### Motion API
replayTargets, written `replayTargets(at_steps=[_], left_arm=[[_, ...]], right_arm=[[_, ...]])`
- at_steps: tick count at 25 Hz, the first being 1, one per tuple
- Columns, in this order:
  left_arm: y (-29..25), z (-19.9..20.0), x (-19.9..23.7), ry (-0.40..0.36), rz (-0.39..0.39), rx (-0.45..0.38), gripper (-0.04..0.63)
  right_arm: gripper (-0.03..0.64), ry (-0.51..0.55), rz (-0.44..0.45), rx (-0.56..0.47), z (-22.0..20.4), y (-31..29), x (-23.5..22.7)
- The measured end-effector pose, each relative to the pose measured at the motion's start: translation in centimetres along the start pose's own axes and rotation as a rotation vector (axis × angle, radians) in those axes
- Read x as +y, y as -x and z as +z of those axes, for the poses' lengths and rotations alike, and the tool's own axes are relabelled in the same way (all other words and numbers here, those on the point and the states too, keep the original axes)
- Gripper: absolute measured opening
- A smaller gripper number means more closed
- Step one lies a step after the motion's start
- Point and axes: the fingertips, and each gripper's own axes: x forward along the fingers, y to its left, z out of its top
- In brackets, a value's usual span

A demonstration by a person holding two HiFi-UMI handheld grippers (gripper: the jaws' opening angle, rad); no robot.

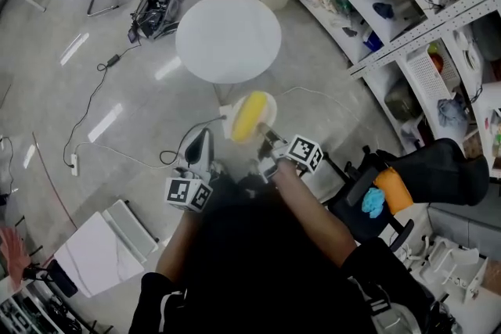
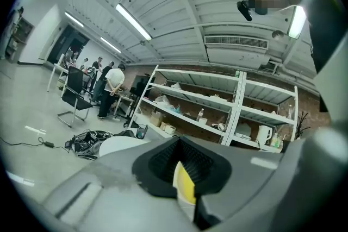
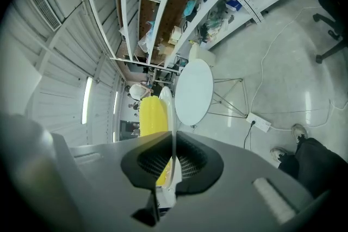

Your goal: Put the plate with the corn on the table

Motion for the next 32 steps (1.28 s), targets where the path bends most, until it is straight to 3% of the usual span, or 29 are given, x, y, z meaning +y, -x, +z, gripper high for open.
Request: replayTargets(at_steps=[15,32], left_arm=[[-1.4,1.1,-0.1,-0.008,0.018,-0.036,0.003],[-8.0,4.1,6.5,0.0,-0.051,-0.009,0.003]], right_arm=[[0.026,0.019,0.008,0.022,1.9,-1.8,0.9],[0.026,-0.014,-0.005,-0.015,3.0,-8.7,3.4]])
